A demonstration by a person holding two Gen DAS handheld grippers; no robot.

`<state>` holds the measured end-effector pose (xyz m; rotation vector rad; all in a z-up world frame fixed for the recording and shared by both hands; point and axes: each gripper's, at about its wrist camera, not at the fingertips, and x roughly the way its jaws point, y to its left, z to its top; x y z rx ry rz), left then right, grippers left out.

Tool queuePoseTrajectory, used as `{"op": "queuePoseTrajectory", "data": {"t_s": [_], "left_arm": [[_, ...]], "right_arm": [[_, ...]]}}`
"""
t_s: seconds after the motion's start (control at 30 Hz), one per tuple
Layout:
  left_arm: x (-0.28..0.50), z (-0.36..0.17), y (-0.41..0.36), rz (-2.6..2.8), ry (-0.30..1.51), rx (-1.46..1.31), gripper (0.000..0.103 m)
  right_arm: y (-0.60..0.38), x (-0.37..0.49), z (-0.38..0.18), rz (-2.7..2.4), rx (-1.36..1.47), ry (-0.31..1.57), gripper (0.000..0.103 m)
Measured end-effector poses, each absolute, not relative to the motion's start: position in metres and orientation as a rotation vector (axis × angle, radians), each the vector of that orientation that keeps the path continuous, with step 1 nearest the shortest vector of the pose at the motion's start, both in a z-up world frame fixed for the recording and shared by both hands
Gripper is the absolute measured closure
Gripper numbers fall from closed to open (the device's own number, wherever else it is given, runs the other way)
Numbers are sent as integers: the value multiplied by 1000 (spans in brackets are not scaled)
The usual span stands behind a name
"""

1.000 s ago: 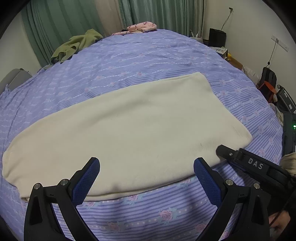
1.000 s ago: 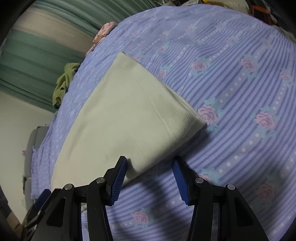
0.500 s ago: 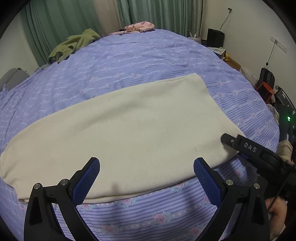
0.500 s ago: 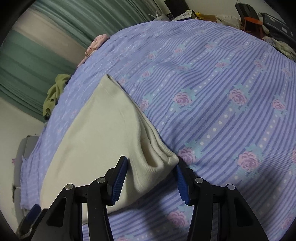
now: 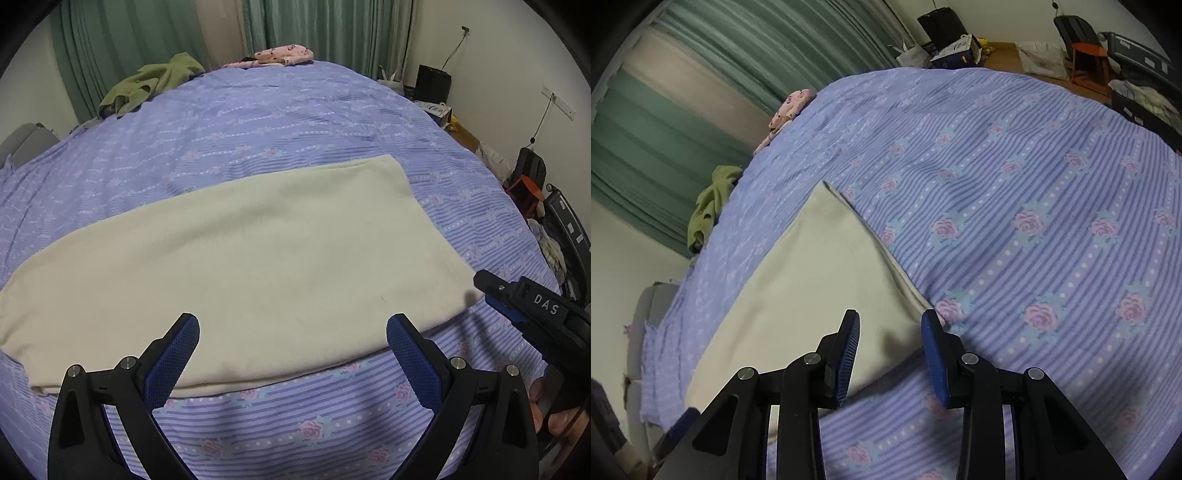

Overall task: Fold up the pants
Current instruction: 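Grasp the cuff end of the folded pants with the right tool, then lift the cuffs and fold them over toward the waistband with the right tool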

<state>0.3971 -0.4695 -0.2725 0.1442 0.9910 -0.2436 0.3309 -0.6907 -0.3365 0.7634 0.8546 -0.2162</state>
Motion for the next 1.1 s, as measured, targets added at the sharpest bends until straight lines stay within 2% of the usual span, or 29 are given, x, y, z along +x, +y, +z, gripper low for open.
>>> {"op": "queuePoseTrajectory", "data": {"t_s": [0.17, 0.27, 0.43, 0.53, 0.6, 0.63, 0.73, 0.8, 0.83, 0.9, 1.0, 1.07, 1.1], "left_arm": [[391, -273, -473, -252, 977, 166, 0], [390, -276, -475, -255, 981, 178, 0], [391, -278, -475, -243, 983, 193, 0], [392, -278, -474, -235, 976, 194, 0], [393, -278, -474, -236, 979, 191, 0], [392, -278, -474, -235, 980, 193, 0], [390, -275, -474, -240, 973, 198, 0], [388, -272, -471, -243, 960, 195, 0], [388, -272, -470, -244, 957, 191, 0], [389, -271, -468, -243, 958, 177, 0], [392, -272, -466, -233, 973, 162, 0], [390, -272, -465, -232, 971, 161, 0], [390, -272, -465, -231, 969, 164, 0]], "right_arm": [[-699, 333, -357, -254, 843, 927, 64], [-694, 324, -363, -236, 884, 901, 45], [-681, 335, -390, -201, 893, 923, 43], [-679, 345, -393, -186, 861, 874, 34], [-676, 354, -393, -177, 845, 861, 23], [-675, 357, -392, -176, 835, 857, 22], [-670, 365, -386, -184, 781, 874, 25], [-674, 360, -375, -173, 800, 857, 45], [-676, 357, -368, -158, 815, 834, 49], [-681, 351, -355, -145, 823, 774, 50], [-681, 362, -361, -154, 786, 815, 51], [-680, 369, -368, -154, 773, 839, 54], [-679, 371, -370, -162, 767, 858, 59]]}}
